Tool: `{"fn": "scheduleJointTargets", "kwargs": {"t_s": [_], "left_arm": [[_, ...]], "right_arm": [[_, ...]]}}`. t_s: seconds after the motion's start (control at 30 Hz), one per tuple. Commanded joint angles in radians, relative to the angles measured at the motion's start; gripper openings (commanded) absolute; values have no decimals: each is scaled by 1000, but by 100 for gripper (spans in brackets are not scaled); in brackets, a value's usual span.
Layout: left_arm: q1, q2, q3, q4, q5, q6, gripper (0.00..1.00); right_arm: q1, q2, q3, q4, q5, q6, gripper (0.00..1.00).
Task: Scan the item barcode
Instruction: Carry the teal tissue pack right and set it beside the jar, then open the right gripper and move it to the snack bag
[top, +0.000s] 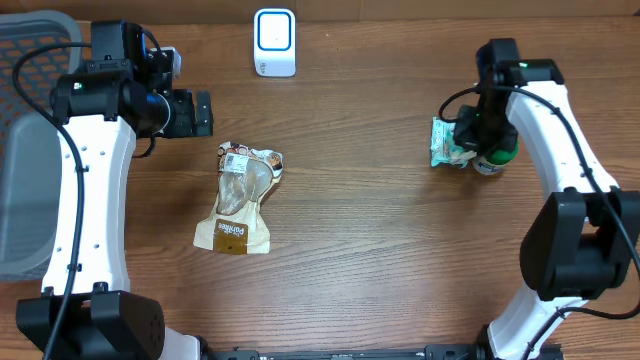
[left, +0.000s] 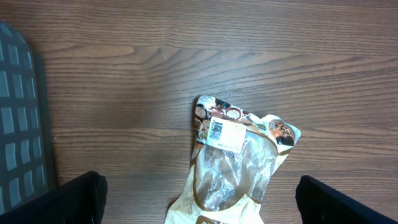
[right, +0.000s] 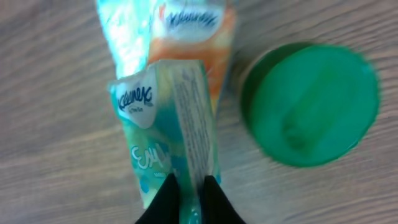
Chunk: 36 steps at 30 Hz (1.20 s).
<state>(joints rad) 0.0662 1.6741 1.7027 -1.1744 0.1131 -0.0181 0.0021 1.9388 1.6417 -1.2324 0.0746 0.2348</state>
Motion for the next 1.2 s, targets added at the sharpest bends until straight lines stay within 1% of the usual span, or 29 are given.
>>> {"fn": "scheduleJointTargets", "kwargs": {"t_s": [0.0, 0.03, 0.07, 0.1, 0.13, 0.17, 0.2, 0.23, 0.37, 0.57, 0.7, 0.77, 1.03, 1.17], "left_arm": [[1, 7, 19, 4, 8, 19, 99], [1, 7, 19, 4, 8, 19, 99], [1, 7, 18, 4, 8, 19, 99], [1, 7, 18, 3, 8, 19, 100], [1, 7, 19, 4, 8, 19, 99], [1, 7, 18, 4, 8, 19, 99], [0, 7, 19, 3, 8, 19, 100], [0, 7, 19, 4, 8, 19, 100], [1, 7, 19, 4, 8, 19, 100], [1, 7, 19, 4, 8, 19, 100], [1, 7, 18, 4, 8, 19, 100], [1, 7, 19, 3, 8, 19, 100], [1, 7, 19, 4, 8, 19, 100], [-1, 7, 18, 4, 8, 19, 100]], "right_arm": [[-33, -7, -4, 38, 2, 2, 16], [-39, -7, -4, 54, 2, 2, 17], [-43, -7, -4, 68, 2, 2, 22], [-44, -7, -4, 81, 2, 2, 33], [-43, -7, -3, 90, 1, 2, 51], [-43, -7, -3, 99, -1, 1, 64], [-43, -7, -3, 104, -3, 1, 70], [-40, -7, -2, 108, -13, 1, 73], [-30, -7, 39, 81, -108, -3, 74], [-9, -9, 154, -13, -329, -3, 74], [26, -9, 159, -8, -519, -3, 75], [60, -9, 144, 5, -584, -2, 75], [271, -7, 32, 93, -604, 6, 75], [373, -7, -57, 184, -604, 89, 76]]}}
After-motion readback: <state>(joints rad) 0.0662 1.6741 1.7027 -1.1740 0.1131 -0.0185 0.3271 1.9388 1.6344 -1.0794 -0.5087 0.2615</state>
